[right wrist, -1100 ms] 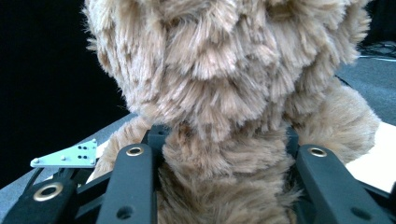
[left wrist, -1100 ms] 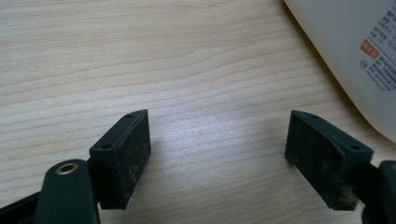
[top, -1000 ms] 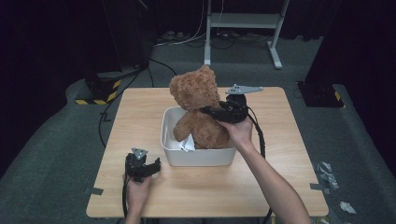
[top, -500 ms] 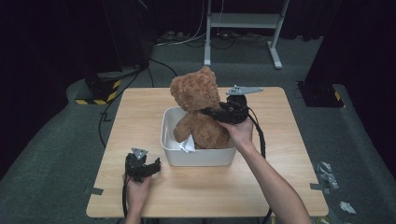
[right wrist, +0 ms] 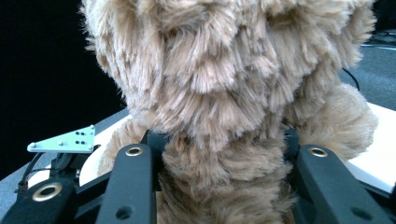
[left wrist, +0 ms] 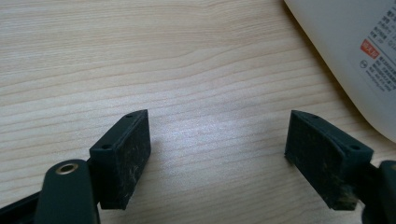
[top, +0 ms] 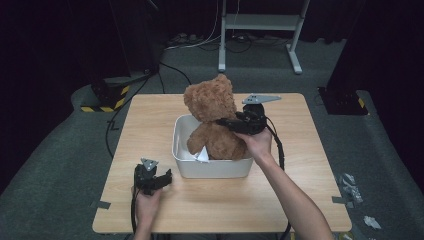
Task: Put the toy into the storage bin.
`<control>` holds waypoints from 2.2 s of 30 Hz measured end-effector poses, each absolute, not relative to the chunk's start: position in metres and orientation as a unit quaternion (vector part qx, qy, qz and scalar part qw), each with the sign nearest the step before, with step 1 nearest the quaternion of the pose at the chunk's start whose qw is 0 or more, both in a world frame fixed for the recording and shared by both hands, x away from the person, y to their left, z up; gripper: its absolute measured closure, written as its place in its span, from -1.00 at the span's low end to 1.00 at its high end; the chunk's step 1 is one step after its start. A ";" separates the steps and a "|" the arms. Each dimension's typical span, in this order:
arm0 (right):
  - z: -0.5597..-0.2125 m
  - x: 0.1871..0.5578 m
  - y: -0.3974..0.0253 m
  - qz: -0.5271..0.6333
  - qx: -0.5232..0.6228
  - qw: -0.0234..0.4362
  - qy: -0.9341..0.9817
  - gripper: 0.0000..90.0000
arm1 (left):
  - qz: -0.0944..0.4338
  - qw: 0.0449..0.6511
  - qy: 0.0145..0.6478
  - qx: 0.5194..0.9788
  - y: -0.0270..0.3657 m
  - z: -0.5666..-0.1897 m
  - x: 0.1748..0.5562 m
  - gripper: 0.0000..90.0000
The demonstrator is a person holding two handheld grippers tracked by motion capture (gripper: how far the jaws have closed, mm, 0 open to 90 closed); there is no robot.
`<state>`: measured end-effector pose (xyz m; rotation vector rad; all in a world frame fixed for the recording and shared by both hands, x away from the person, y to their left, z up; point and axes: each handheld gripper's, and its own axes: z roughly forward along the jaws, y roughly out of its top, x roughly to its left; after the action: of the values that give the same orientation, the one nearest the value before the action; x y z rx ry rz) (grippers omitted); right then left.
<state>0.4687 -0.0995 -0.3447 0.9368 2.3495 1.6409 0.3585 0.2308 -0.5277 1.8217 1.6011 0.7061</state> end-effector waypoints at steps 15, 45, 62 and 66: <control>-0.353 0.470 -0.101 0.531 0.314 0.059 0.785 0.24 | 0.267 0.303 0.603 0.689 0.231 -0.528 0.359 -0.51; -0.364 0.470 -0.105 0.523 0.321 0.053 0.788 0.18 | 0.267 0.303 0.603 0.688 0.231 -0.528 0.359 -0.51; -0.364 0.466 -0.104 0.512 0.323 0.061 0.794 0.09 | 0.267 0.303 0.602 0.688 0.231 -0.528 0.359 -0.51; -0.364 0.467 -0.104 0.512 0.322 0.064 0.794 0.07 | 0.266 0.304 0.604 0.687 0.231 -0.528 0.359 -0.51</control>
<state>0.4670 -0.1042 -0.3644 0.9722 2.3964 1.5475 0.3585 0.2307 -0.5278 1.8204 1.5994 0.7045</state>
